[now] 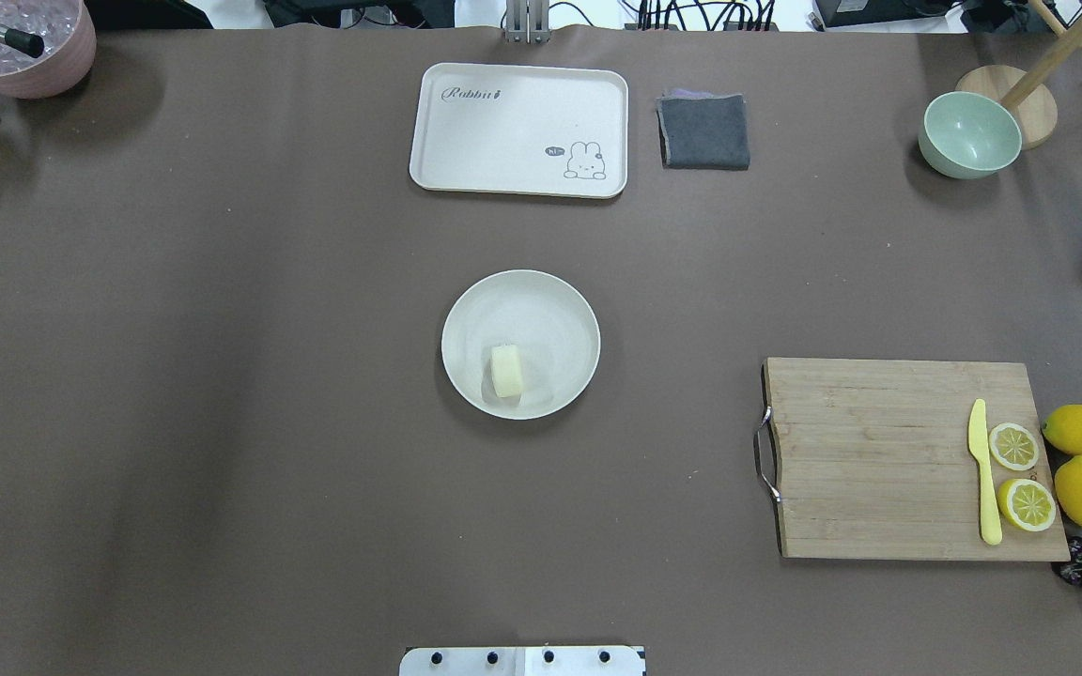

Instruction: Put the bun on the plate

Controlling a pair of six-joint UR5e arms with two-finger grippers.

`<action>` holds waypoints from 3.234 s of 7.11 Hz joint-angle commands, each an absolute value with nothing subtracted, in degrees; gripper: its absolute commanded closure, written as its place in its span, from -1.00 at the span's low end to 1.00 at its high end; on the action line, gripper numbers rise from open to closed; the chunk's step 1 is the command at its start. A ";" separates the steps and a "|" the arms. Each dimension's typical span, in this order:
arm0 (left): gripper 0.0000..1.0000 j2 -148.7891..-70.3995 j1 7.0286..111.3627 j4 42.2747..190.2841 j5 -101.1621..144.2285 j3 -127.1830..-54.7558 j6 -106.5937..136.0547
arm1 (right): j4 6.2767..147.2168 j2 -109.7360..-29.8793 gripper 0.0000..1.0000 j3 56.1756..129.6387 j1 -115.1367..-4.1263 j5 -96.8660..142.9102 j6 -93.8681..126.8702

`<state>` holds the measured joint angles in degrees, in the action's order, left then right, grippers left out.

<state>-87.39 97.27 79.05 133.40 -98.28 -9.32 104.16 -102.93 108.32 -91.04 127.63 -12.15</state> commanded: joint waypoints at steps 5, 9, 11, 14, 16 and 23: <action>-0.97 -87.36 97.21 78.93 133.42 -98.17 -9.32 | 104.06 -103.01 -1.00 108.72 -91.23 127.35 -12.22; -0.97 -87.36 97.21 79.10 133.42 -98.52 -9.32 | 104.06 -103.10 -1.00 108.63 -91.23 127.27 -12.13; -0.97 -87.36 97.29 78.75 135.59 -98.53 -9.49 | 104.06 -103.27 -1.00 108.63 -91.23 127.18 -12.04; -0.97 -86.66 97.29 78.93 135.70 -98.61 -9.58 | 104.06 -103.18 -1.00 108.72 -91.76 126.31 -12.13; -0.97 -86.66 97.29 78.93 135.70 -98.70 -9.67 | 104.06 -103.18 -1.00 108.63 -91.76 126.21 -12.13; -0.97 -86.57 97.29 78.93 135.18 -99.32 -9.76 | 104.06 -103.18 -1.00 108.63 -91.76 126.21 -12.13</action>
